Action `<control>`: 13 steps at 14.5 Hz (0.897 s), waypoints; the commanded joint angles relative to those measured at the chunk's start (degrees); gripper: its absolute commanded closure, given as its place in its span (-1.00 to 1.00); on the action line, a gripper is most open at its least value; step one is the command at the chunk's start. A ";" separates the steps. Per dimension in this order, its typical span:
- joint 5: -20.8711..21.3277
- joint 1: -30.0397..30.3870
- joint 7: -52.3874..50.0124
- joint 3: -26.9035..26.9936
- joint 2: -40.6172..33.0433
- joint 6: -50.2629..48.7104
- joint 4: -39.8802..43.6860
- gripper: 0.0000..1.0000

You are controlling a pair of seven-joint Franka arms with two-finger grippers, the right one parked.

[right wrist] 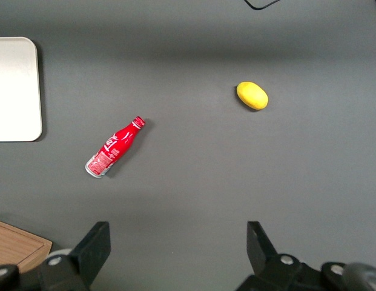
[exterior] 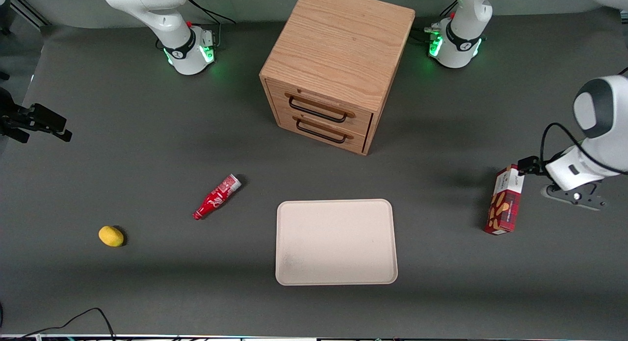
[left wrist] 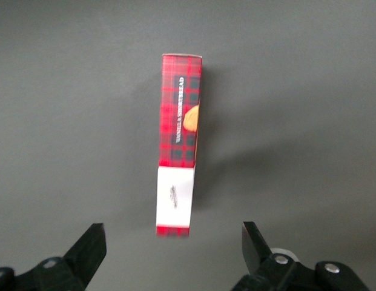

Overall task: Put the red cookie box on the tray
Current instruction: 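Lower the open left gripper around the cookie box and close it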

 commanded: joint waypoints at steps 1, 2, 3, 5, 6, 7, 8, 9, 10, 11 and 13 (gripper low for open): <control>-1.27 0.09 2.23 -0.16 1.77 6.80 -3.05 -1.00; -1.19 0.09 2.32 -0.16 2.56 9.35 -4.11 -1.00; -1.27 0.00 3.02 -0.16 3.70 11.20 -4.55 -1.00; -1.45 0.17 5.21 -0.16 5.99 14.89 -4.56 -1.00; -1.45 0.17 5.31 -0.16 7.04 16.65 -4.56 -1.00; -1.71 0.44 5.31 -0.16 8.10 18.15 -4.65 -1.00; -2.49 0.44 5.40 -0.16 8.63 19.21 -4.91 -1.00; -2.85 0.44 5.49 -0.16 8.98 20.18 -5.35 -1.00; -2.94 0.44 5.49 -0.16 9.33 21.75 -6.13 -1.00; -2.94 0.44 5.49 -0.16 9.51 23.68 -6.92 -1.00; -2.86 0.44 5.66 -0.24 10.04 24.93 -7.46 -1.00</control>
